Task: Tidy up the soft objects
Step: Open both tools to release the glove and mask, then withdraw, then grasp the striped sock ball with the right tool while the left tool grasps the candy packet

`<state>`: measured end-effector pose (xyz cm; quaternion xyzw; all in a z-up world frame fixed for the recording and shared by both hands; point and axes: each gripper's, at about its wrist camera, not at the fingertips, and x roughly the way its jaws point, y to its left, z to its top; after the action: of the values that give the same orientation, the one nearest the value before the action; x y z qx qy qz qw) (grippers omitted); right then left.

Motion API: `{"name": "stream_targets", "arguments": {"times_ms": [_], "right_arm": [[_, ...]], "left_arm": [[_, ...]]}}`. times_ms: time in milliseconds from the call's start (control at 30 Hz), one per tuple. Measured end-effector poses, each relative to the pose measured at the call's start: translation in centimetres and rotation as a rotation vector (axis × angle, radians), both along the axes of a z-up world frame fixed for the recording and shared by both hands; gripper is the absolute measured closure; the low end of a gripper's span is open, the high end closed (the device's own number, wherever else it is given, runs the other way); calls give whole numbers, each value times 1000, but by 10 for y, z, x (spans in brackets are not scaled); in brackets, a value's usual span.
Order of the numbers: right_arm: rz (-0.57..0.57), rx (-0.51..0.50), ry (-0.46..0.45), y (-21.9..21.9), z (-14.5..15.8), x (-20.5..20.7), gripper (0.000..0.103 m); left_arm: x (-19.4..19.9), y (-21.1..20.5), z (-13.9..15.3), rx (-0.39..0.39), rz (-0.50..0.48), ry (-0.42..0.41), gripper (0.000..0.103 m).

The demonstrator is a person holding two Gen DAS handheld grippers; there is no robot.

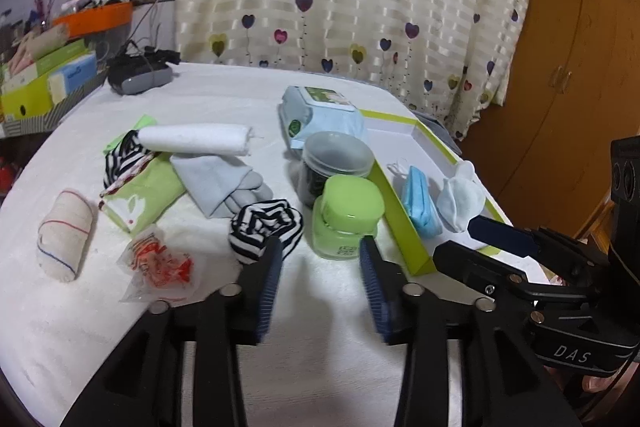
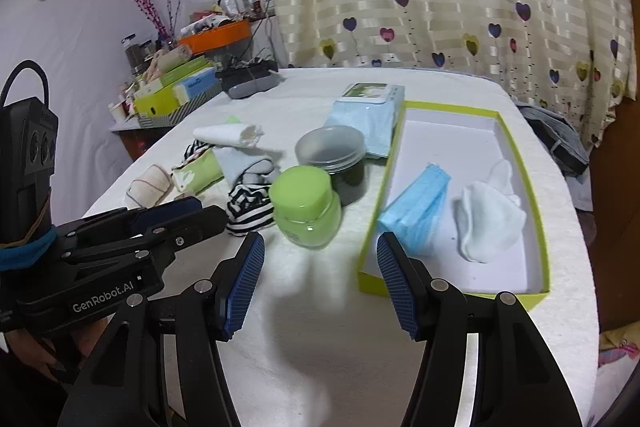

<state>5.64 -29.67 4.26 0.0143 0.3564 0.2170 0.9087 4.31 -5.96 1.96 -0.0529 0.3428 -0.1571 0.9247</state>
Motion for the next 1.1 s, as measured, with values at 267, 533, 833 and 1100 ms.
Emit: {"name": "stream_targets", "arguments": {"times_ms": [267,533,833,1100], "right_arm": [[52,11,-4,14,-1,1,43],[90,8,-5,25,-2,0,43],[105,5,1,32,-3,2,43],[146,-7,-22,44,0,0,43]], "left_arm": [[0,17,-2,7,42,3,59],[0,28,-5,8,69,12,59],[0,38,-7,8,101,21,59],[1,51,-7,20,148,24,59]]}}
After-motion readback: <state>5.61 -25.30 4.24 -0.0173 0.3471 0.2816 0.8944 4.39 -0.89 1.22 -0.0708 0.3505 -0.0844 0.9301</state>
